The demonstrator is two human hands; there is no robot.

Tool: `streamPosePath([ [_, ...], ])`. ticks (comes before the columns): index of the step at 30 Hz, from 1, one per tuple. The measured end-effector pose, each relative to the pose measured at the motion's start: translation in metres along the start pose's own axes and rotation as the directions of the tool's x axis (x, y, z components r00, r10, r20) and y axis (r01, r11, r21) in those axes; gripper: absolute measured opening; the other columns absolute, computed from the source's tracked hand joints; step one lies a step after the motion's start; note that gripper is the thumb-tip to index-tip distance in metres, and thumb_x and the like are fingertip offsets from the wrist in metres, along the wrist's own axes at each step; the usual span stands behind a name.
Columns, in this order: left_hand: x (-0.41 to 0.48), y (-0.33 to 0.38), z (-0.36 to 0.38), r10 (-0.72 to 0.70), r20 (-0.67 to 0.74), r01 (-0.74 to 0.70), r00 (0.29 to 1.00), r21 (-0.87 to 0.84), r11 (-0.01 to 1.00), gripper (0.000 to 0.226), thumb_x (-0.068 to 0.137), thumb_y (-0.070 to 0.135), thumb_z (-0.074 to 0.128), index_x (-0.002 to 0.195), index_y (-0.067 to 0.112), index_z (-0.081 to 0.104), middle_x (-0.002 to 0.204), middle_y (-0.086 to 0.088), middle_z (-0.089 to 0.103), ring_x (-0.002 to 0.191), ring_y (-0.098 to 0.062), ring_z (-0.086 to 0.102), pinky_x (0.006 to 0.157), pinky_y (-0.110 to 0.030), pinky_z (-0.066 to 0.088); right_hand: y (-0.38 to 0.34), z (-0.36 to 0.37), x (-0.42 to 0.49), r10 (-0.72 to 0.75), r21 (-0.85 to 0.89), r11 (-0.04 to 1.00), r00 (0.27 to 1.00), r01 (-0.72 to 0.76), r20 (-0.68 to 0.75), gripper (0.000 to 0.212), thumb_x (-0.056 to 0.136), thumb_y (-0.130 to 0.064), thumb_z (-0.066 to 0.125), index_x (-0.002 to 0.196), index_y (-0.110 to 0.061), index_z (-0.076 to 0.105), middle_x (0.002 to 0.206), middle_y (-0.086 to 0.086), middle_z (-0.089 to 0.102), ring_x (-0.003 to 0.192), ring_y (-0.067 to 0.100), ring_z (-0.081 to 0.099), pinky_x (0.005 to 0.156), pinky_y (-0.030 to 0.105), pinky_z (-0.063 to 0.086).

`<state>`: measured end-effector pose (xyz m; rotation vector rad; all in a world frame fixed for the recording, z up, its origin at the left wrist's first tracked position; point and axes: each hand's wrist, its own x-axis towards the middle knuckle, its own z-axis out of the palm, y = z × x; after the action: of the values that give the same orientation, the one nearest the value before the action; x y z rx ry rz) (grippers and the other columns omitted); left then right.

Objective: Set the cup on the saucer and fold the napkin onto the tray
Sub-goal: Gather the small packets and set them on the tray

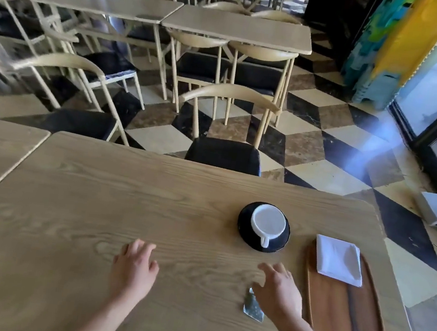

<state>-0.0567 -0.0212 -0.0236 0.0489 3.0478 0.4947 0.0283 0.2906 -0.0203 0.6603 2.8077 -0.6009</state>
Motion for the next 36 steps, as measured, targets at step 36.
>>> streamPosePath([
  [36,-0.047,0.064,0.062,0.269,0.191,-0.234,0.944,-0.189,0.954,0.043,0.083,0.033,0.072,0.121,0.017,0.060,0.107,-0.001,0.054,0.097,-0.013,0.053,0.085,-0.020,0.044,-0.032,0.050,-0.022,-0.145,0.136,0.980,0.989,0.146,-0.016,0.038,0.080,-0.028,0.073,0.116,-0.033,0.061,0.107,-0.006,0.056,0.104,0.020,0.056,0.077,0.031,0.051],
])
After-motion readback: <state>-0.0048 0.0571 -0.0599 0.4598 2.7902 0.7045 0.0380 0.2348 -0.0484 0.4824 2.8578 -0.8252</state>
